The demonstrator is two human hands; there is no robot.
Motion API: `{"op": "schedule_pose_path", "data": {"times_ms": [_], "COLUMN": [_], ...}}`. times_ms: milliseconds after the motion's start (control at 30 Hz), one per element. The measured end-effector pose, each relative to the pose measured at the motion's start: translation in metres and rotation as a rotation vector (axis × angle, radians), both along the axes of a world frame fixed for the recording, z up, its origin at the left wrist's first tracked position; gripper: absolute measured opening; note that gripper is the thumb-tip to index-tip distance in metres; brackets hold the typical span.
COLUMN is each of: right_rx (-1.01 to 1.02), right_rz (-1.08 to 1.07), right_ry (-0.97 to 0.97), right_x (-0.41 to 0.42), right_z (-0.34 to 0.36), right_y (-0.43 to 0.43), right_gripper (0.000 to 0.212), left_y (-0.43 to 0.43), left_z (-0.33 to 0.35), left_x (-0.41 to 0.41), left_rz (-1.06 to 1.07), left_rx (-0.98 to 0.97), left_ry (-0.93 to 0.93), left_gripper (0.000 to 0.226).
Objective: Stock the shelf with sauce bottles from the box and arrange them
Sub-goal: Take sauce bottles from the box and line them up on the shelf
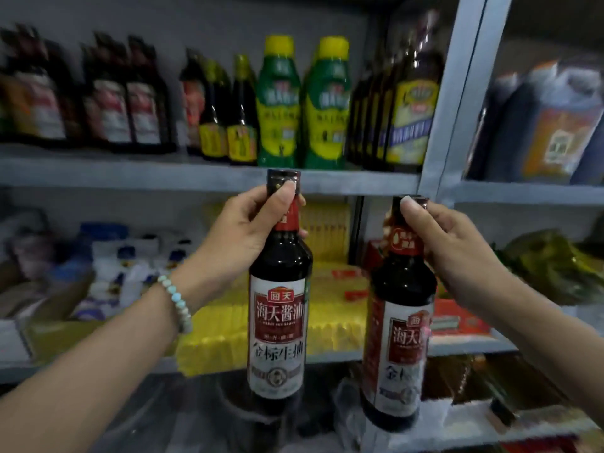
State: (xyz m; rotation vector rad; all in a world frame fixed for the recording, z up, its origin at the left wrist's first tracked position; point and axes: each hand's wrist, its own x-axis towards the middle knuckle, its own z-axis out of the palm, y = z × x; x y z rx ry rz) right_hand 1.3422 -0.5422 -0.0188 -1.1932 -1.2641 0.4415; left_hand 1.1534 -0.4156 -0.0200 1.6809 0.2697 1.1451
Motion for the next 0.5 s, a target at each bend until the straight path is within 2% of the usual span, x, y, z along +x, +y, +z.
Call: {"op": "schedule_pose_path", "data": {"times_ms": [133, 233, 367, 500], "right_rx": [0.077, 0.119, 0.156, 0.167], "right_rz": [0.064, 0.101, 0.182, 0.228], "right_ry": [-0.001, -0.02, 0.047, 0.07], "right_x": [-0.026, -0.053, -0.089, -0.13], "right_z": [0.081, 0.127, 0.172, 0.203], "right_y": [0.018, 0.036, 0.062, 0.094], "right_gripper": [0.039, 0.055, 0.043, 0.043], "left_y": [0.004, 0.008, 0.017, 0.041], "left_z": [0.077, 0.12, 0.16, 0.184], "left_x": [-0.032, -0.063, -0.113, -0.163], "left_rz": [0.077, 0.168, 0.254, 0.309], "left_rx": [0.018, 0.039, 0.055, 0.032], "left_ry": [-0.047, -0.068, -0.047, -0.026], "left_gripper": [0.035, 0.036, 0.038, 0.041]}}
